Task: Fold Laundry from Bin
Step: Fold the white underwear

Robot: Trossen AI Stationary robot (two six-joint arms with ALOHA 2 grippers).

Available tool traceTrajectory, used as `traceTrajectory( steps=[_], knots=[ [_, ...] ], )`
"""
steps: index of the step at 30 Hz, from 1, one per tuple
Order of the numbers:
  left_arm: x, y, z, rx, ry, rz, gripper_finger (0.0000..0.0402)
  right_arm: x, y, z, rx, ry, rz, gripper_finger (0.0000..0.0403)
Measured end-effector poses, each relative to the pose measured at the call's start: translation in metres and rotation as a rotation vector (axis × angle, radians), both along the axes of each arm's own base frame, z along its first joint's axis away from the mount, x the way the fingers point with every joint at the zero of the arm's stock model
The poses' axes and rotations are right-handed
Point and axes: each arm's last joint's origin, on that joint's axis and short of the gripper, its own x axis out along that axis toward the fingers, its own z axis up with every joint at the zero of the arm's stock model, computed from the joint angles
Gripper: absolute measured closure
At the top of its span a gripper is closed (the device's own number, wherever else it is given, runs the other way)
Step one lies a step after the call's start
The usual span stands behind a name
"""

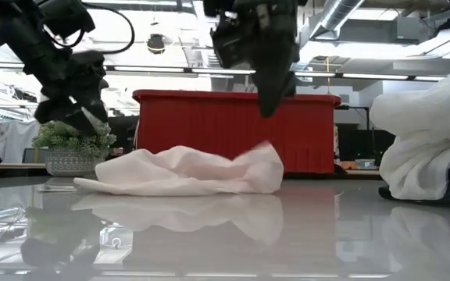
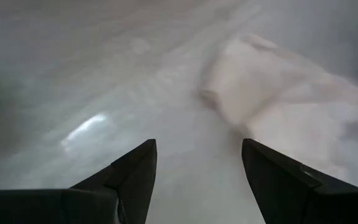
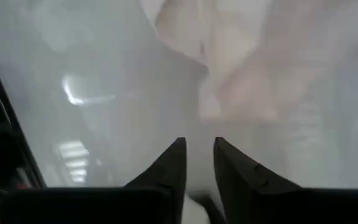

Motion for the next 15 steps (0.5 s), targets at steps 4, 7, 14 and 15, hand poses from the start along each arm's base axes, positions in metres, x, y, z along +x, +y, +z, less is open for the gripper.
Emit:
traceTrajectory(
  steps=[4,7,14,15],
  knots=[
    [0.009,-0.010,0.007,0.022,-0.098,-0.192,0.0177,-0.013,-0.002,0.018,-0.059,-0.014,0.066,0.0277],
    [0.020,-0.023,0.012,0.077,-0.154,-0.318,0.0177,-0.014,-0.012,0.036,-0.189,-0.136,0.112,0.0251],
    [0.038,-0.057,0.007,0.176,-0.148,-0.403,0.0177,0.016,-0.077,0.039,-0.322,-0.435,0.104,0.0216],
    [0.038,-0.061,0.005,0.175,-0.136,-0.403,0.0177,0.021,-0.087,0.034,-0.330,-0.459,0.119,0.0213]
  ],
)
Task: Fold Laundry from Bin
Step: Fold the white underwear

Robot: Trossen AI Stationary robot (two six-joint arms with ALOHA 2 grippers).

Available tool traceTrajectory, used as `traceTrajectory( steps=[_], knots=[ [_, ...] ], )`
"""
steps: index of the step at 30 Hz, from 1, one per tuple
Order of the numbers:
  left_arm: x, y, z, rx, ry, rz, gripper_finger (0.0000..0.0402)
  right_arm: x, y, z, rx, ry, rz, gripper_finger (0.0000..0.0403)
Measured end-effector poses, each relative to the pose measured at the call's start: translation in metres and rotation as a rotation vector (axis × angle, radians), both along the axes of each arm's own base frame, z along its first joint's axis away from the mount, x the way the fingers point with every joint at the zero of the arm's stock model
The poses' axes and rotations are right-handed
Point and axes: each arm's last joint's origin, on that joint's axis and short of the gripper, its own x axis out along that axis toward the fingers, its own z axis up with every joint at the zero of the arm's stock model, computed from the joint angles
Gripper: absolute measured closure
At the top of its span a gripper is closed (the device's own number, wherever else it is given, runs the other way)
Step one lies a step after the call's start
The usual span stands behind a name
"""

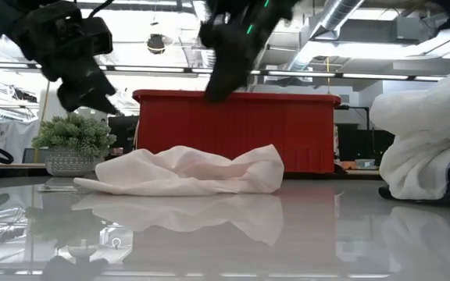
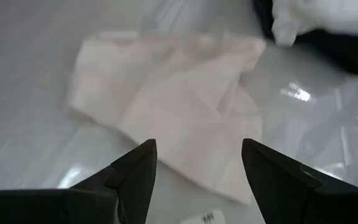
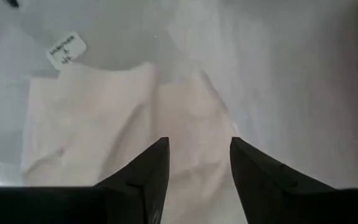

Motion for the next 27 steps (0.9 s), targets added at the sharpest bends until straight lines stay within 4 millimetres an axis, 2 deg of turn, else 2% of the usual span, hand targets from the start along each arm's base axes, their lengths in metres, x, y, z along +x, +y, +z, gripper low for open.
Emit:
traceTrajectory(
  steps=[5,8,13,16,20,24,27],
  knots=[
    [0.000,-0.015,-0.007,-0.058,0.041,0.023,0.0177,0.026,-0.038,-0.045,0.049,-0.060,0.064,0.0209],
    [-0.001,-0.024,-0.008,-0.107,0.043,0.037,0.0177,0.037,-0.057,-0.066,0.040,-0.074,0.049,0.0209],
    [-0.003,-0.033,-0.009,-0.141,0.022,0.104,0.0177,0.057,-0.081,-0.085,0.084,-0.109,0.051,0.0209],
    [-0.004,-0.035,-0.009,-0.153,0.014,0.135,0.0177,0.070,-0.079,-0.101,0.109,-0.089,0.073,0.0209],
    [-0.004,-0.037,-0.009,-0.187,0.008,0.152,0.0177,0.082,-0.065,-0.130,0.183,-0.024,0.133,0.0209],
    [-0.005,-0.038,-0.010,-0.188,0.009,0.169,0.0177,0.084,-0.059,-0.134,0.149,0.030,0.155,0.0210],
    [-0.005,-0.038,-0.010,-0.178,0.003,0.185,0.0177,0.083,-0.057,-0.136,0.097,0.069,0.130,0.0236]
  ],
)
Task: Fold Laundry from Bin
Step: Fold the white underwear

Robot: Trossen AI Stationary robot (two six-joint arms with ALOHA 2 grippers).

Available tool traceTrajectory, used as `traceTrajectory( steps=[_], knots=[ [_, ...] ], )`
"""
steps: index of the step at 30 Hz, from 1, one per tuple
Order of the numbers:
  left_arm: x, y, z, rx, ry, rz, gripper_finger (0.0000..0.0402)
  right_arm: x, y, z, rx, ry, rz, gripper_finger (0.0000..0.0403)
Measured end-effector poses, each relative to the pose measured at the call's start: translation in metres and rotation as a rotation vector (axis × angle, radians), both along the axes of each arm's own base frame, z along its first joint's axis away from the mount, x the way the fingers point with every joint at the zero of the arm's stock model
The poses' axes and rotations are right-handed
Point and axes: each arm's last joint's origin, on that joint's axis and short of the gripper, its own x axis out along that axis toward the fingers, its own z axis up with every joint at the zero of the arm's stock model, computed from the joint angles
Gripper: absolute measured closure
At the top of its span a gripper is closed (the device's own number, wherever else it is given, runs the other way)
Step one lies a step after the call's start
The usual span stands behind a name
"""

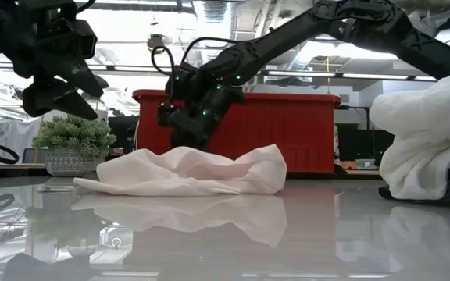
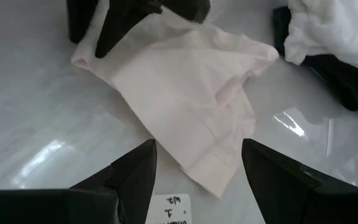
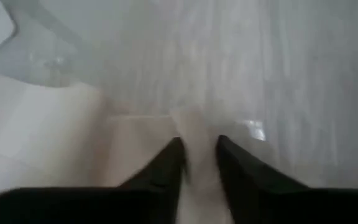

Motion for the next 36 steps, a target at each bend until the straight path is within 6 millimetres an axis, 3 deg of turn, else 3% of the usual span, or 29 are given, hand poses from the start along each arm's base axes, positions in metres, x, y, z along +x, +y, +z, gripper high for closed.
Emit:
traceTrajectory(
  steps=[6,11,19,24,31,36],
  knots=[
    [0.000,0.001,0.000,0.018,-0.010,0.033,0.0177,-0.007,-0.004,0.006,-0.001,0.052,-0.044,0.0379],
    [0.000,0.001,0.000,0.020,-0.010,0.033,0.0177,-0.014,-0.005,0.019,-0.002,0.087,-0.120,0.0382],
    [0.006,-0.001,-0.008,0.133,0.039,0.008,0.0177,-0.031,-0.019,0.081,-0.133,0.010,-0.285,0.0382],
    [0.018,-0.004,-0.030,0.173,0.128,0.073,0.0177,-0.039,-0.014,0.113,-0.158,-0.059,-0.288,0.0382],
    [0.029,-0.006,-0.062,0.021,0.145,0.381,0.0170,-0.041,-0.015,0.108,-0.153,-0.021,-0.286,0.0382],
    [0.048,-0.021,-0.060,-0.018,0.015,0.239,0.0147,-0.041,-0.015,0.107,-0.162,-0.017,-0.260,0.0382]
  ],
)
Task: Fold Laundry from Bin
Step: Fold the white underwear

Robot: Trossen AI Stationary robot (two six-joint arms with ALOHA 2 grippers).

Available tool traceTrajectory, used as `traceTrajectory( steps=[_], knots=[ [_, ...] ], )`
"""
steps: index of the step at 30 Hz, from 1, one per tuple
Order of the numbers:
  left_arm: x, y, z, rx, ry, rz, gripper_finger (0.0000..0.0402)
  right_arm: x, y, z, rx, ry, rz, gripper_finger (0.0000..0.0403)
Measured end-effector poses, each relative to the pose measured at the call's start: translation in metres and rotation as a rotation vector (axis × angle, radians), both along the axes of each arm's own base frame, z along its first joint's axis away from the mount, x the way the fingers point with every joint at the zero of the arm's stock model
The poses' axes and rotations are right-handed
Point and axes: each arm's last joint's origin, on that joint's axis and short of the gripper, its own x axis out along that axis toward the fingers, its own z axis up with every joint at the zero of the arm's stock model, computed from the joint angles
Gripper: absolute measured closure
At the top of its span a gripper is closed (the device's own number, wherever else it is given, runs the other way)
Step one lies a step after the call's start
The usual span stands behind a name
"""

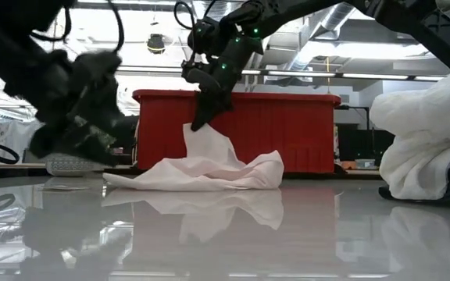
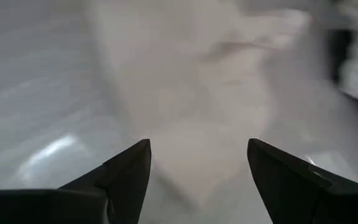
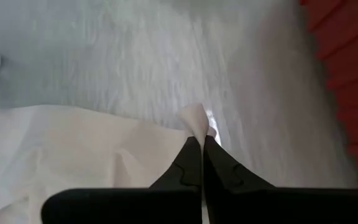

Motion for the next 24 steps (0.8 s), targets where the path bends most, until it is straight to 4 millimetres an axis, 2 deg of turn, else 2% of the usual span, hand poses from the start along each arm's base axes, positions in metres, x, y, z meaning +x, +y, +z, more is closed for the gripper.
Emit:
traceTrajectory(
  steps=[4,9,12,17,24],
  knots=[
    [0.011,-0.007,0.002,0.063,-0.072,-0.097,0.0143,-0.001,-0.006,0.000,0.000,-0.003,-0.003,0.0382],
    [0.011,-0.002,-0.025,0.034,0.055,-0.045,0.0149,-0.003,-0.010,0.000,-0.002,0.007,-0.001,0.0382],
    [0.017,-0.004,-0.031,0.051,0.067,-0.029,0.0156,-0.004,-0.008,-0.001,0.003,0.024,0.007,0.0382],
    [0.026,-0.009,-0.031,0.089,0.138,-0.165,0.0166,-0.008,-0.007,-0.002,0.000,0.058,0.030,0.0382],
    [0.011,-0.010,-0.025,-0.002,0.385,-0.313,0.0175,-0.019,-0.006,0.012,-0.007,0.084,0.060,0.0382]
  ],
)
